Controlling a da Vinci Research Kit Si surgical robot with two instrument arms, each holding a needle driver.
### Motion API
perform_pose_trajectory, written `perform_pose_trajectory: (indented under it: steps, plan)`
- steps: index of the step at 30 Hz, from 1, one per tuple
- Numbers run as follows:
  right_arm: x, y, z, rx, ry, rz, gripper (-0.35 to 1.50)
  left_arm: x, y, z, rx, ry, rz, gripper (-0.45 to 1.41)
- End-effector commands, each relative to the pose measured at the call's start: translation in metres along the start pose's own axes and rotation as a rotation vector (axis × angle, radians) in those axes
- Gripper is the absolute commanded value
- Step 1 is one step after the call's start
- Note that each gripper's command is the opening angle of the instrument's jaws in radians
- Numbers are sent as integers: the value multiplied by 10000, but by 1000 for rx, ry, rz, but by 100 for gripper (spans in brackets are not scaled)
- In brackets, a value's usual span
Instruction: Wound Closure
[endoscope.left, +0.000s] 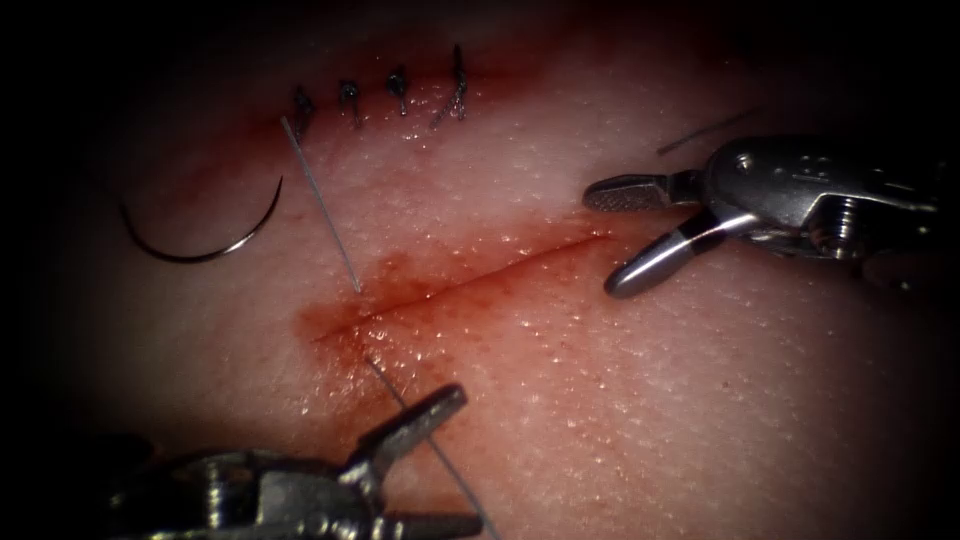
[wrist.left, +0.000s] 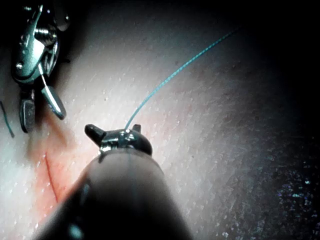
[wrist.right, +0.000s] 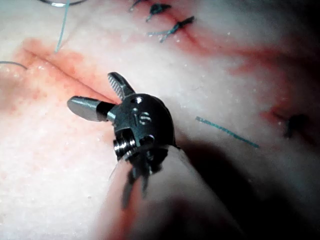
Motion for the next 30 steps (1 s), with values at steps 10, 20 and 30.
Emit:
perform_pose_trajectory:
  steps: [10, 20, 30]
  plan:
    - [-10, -6, 14, -9, 1, 0, 140, 12, 10, 9, -15, 45, 68, 51]
    - [-12, -8, 16, 8, -2, -2, 140, 19, 15, 5, -36, 138, 162, 46]
    - [10, -35, 30, 169, -15, -151, 135, -20, -11, -8, -6, 235, 246, -45]
